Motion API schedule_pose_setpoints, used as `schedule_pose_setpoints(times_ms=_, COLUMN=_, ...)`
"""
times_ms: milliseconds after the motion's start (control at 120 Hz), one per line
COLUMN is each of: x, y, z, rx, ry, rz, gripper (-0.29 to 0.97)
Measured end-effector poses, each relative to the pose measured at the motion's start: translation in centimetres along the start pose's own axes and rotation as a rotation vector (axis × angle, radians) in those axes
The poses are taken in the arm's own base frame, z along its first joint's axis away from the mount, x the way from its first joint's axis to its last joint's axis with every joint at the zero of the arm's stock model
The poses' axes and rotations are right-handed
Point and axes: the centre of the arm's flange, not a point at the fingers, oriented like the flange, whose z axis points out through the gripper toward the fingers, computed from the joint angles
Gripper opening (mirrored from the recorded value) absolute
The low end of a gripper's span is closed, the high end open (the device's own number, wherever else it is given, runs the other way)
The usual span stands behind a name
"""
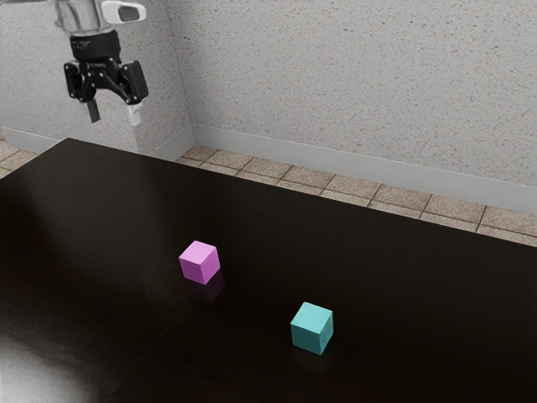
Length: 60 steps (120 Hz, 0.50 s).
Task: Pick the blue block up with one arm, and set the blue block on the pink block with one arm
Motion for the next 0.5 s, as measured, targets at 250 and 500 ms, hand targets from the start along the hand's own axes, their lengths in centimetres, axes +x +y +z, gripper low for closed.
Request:
schedule_pose_setpoints(times_ms=250, x=-0.2, y=-0.6, z=-1.9, rx=0.003, ry=0.058, rz=-0.043, gripper=0.68)
schedule_pose_setpoints(times_ms=500, x=-6.9, y=15.0, z=-12.0, rx=0.152, ry=0.291, rz=0.208, gripper=0.68)
